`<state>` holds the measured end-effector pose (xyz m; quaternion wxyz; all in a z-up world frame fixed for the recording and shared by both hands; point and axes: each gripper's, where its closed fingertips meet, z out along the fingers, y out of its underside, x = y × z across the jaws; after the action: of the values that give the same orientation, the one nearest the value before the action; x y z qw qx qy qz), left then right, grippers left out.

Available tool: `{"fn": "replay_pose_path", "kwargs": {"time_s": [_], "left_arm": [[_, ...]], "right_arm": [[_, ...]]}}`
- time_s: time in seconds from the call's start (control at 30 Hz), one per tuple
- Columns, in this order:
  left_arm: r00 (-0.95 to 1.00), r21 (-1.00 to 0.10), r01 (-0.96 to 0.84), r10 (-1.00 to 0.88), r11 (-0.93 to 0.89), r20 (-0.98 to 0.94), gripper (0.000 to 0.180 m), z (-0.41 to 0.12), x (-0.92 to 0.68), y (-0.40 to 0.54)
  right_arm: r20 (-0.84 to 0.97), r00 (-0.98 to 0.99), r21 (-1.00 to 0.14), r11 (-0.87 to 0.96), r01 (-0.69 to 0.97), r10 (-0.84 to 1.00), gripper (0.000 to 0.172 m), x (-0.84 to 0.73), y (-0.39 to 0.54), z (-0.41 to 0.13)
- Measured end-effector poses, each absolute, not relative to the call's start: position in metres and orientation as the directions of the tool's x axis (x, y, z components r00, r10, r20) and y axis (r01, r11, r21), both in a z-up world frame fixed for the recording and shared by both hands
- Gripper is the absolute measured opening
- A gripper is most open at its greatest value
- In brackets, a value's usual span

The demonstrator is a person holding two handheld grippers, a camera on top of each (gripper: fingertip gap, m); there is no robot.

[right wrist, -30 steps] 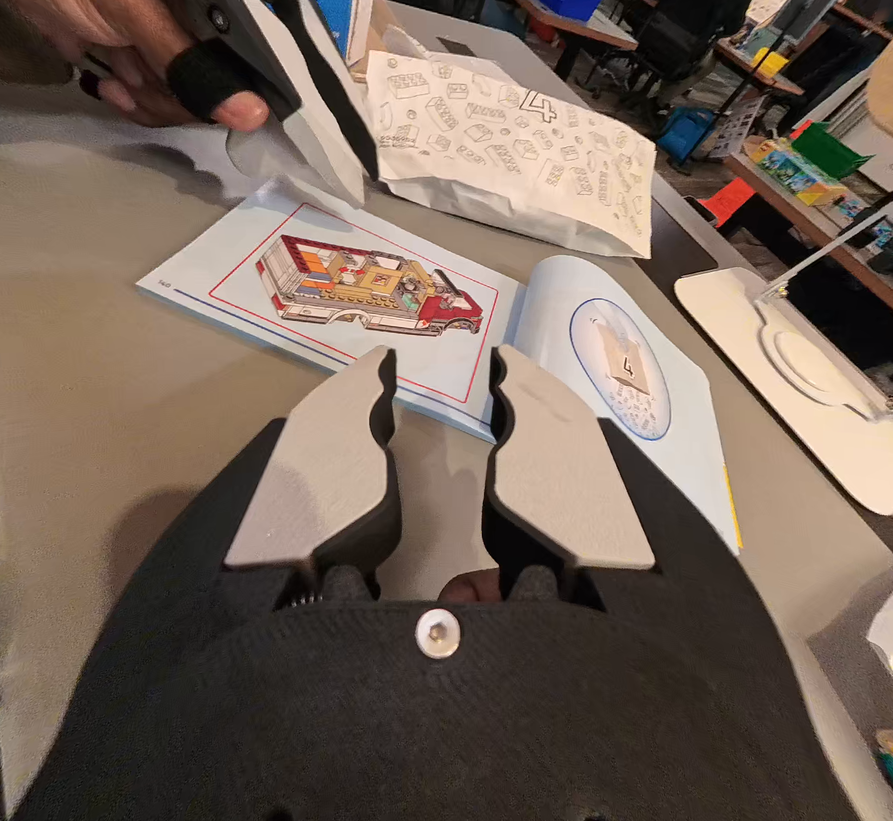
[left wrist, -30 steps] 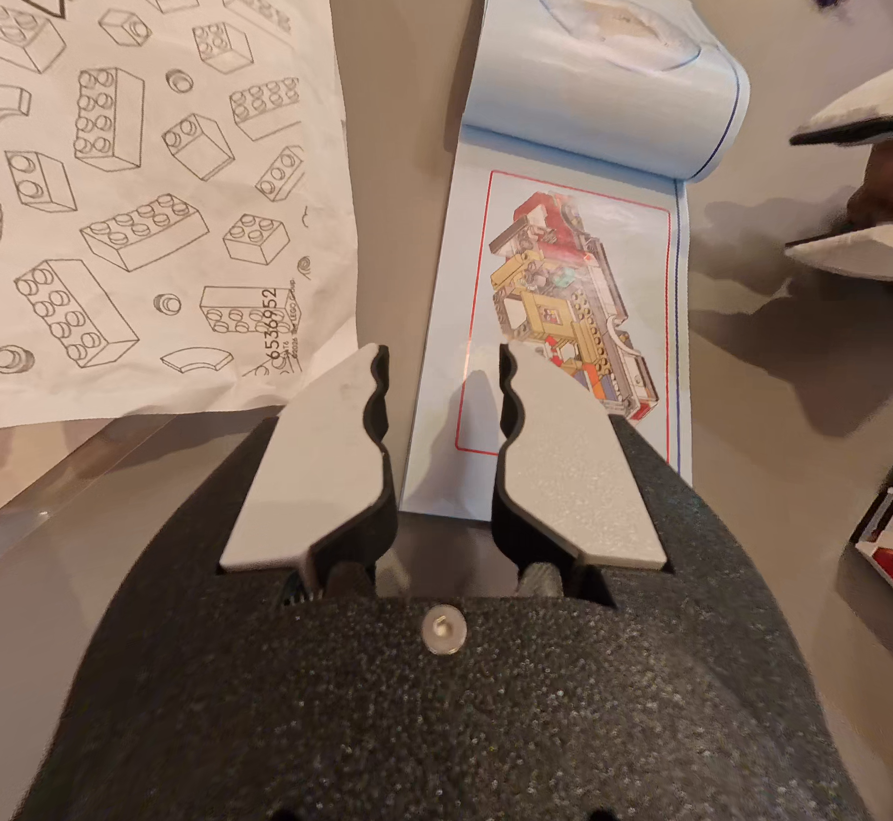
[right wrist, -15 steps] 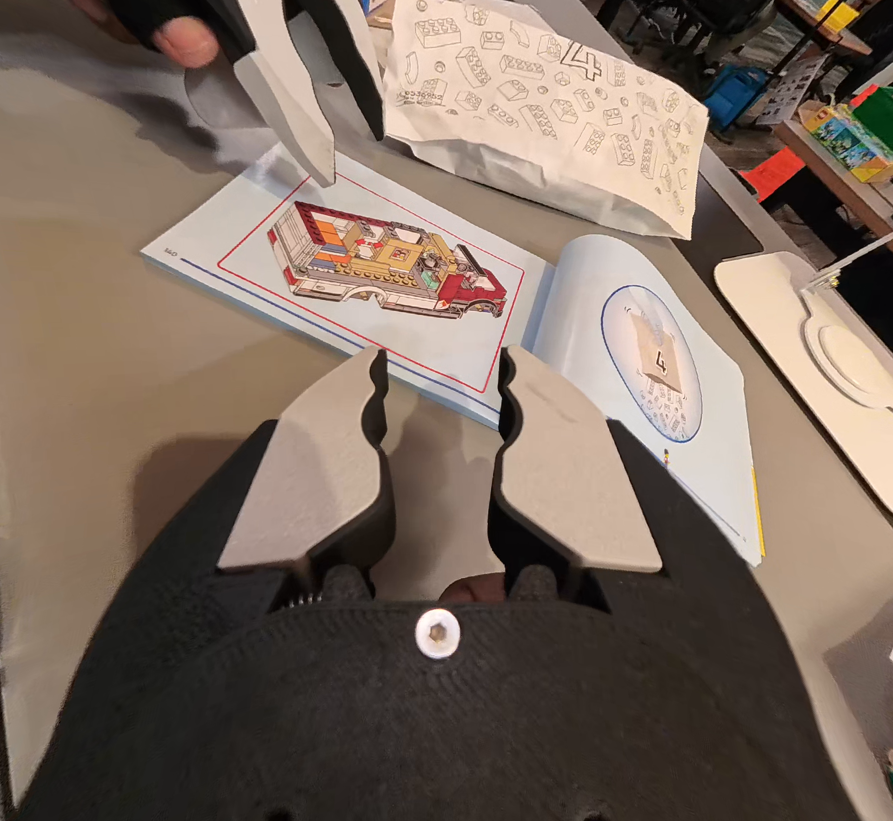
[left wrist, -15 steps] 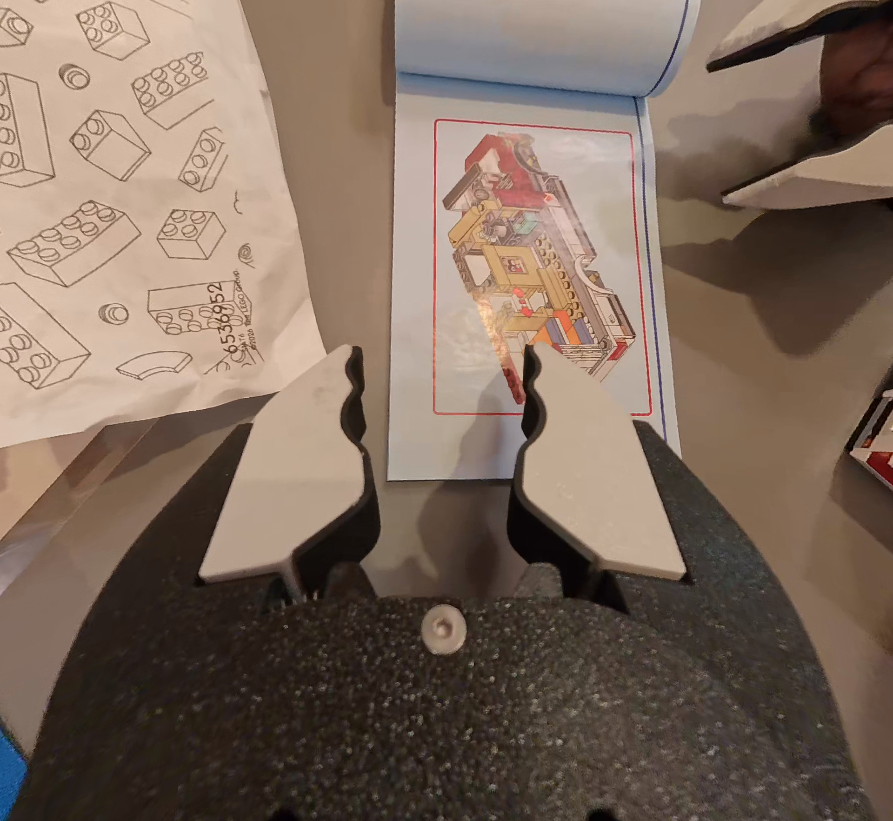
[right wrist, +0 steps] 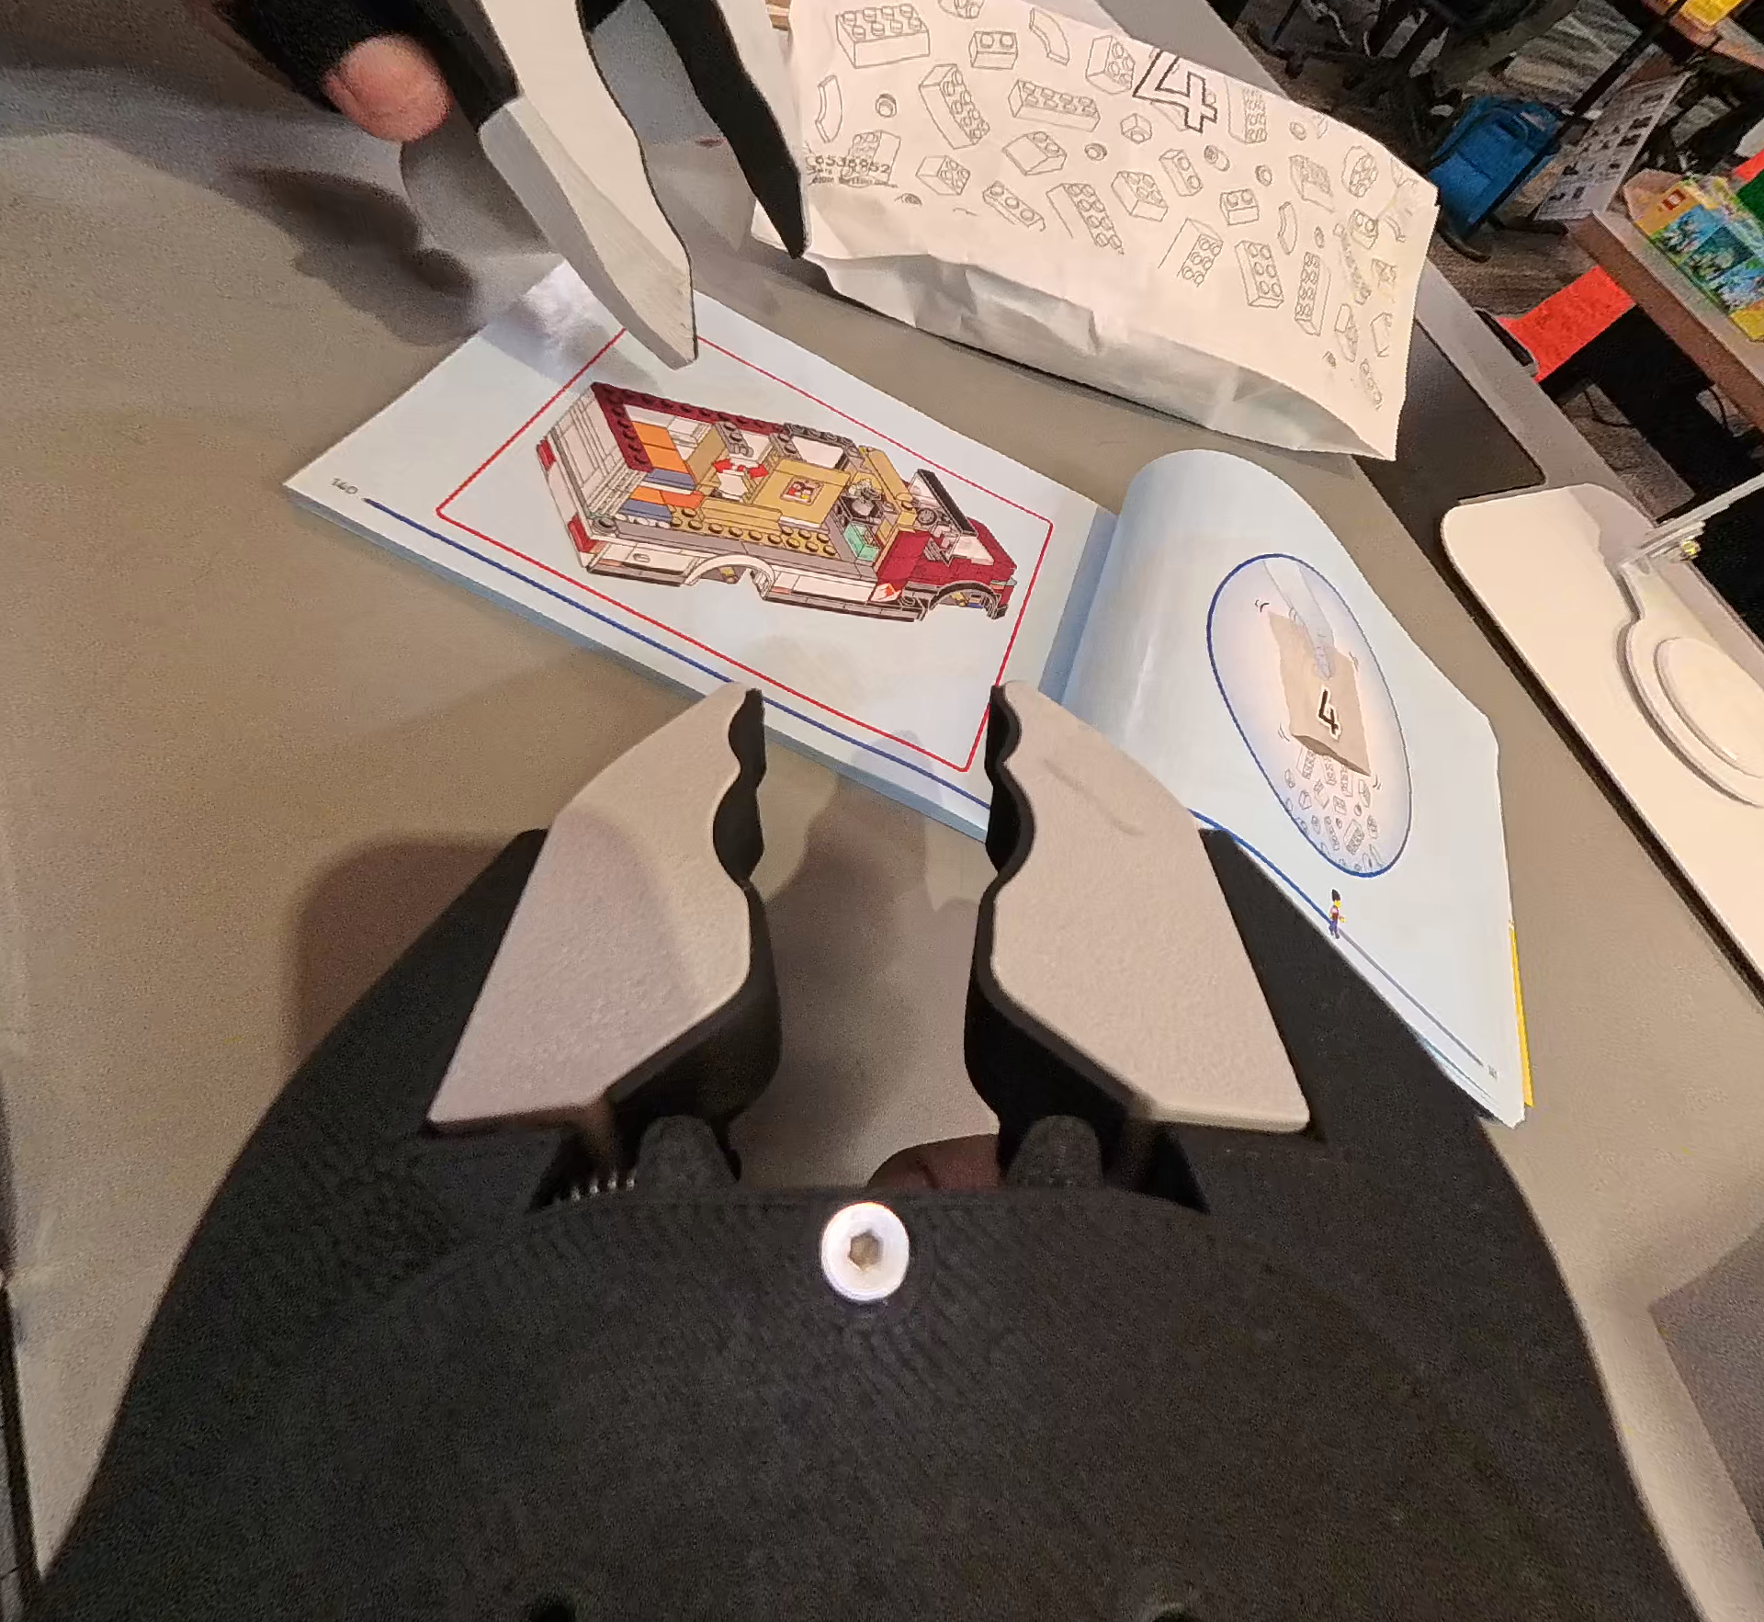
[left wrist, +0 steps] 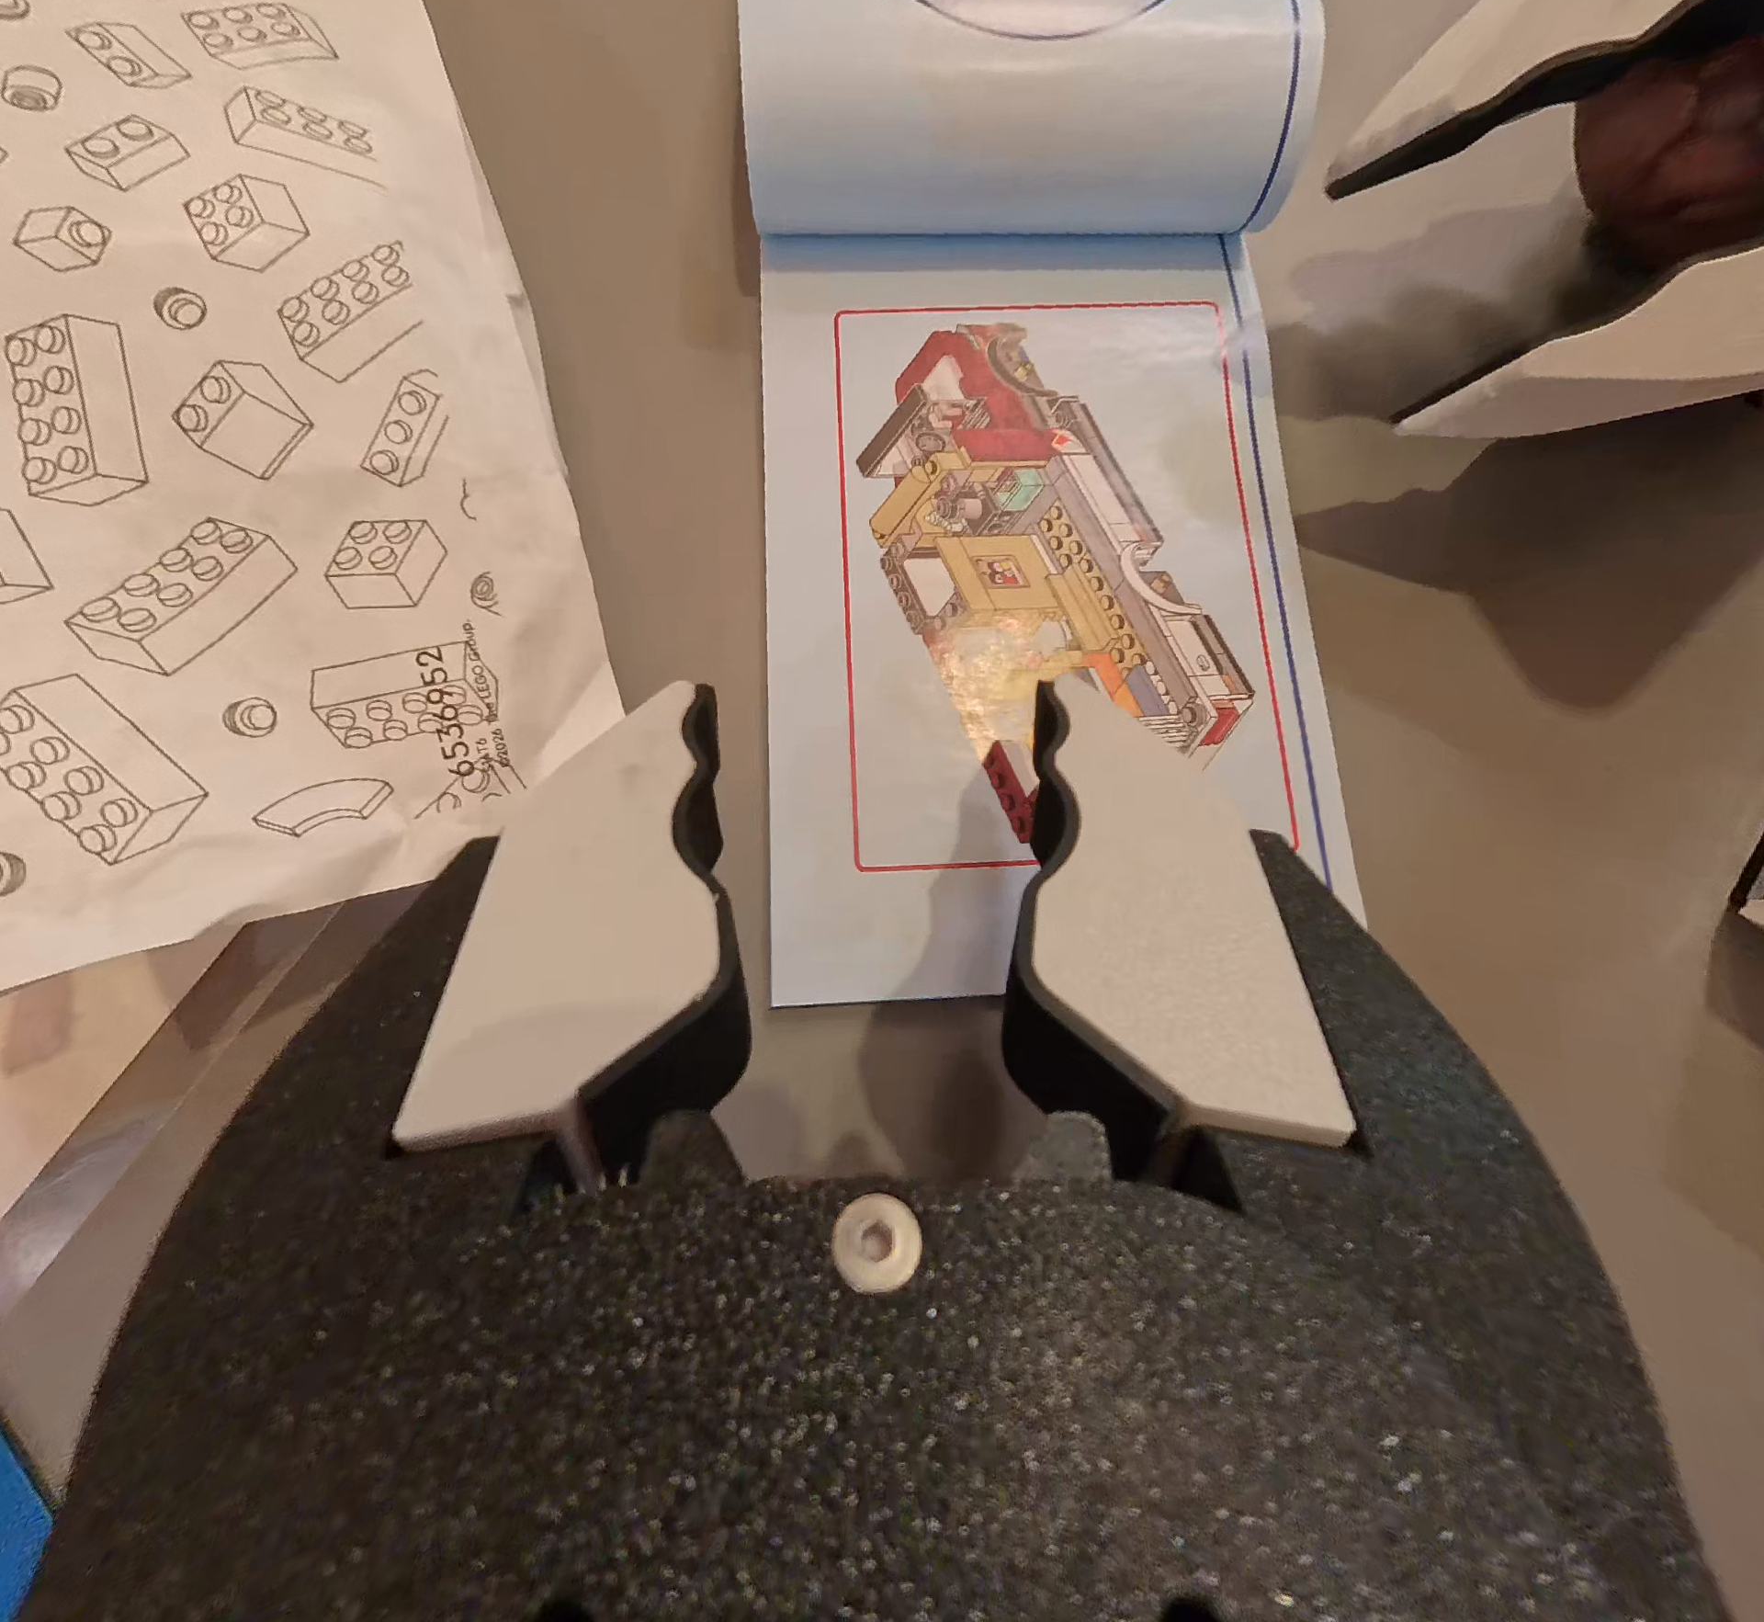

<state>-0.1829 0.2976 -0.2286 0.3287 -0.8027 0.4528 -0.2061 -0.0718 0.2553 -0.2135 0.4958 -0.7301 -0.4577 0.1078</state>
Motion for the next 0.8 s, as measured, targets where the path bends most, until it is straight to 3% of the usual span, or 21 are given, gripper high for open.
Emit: {"fn": "replay_pose_path", "kwargs": {"time_s": [0.8], "left_arm": [[0.512,-0.716,-0.593,-0.859,-0.369,0.018,0.063,-0.2317,-0.1795,0.3]], "right_arm": [[0.295,0.559,-0.821,-0.094,0.563,0.775,0.044,-0.0716,0.256,-0.2141]]}}
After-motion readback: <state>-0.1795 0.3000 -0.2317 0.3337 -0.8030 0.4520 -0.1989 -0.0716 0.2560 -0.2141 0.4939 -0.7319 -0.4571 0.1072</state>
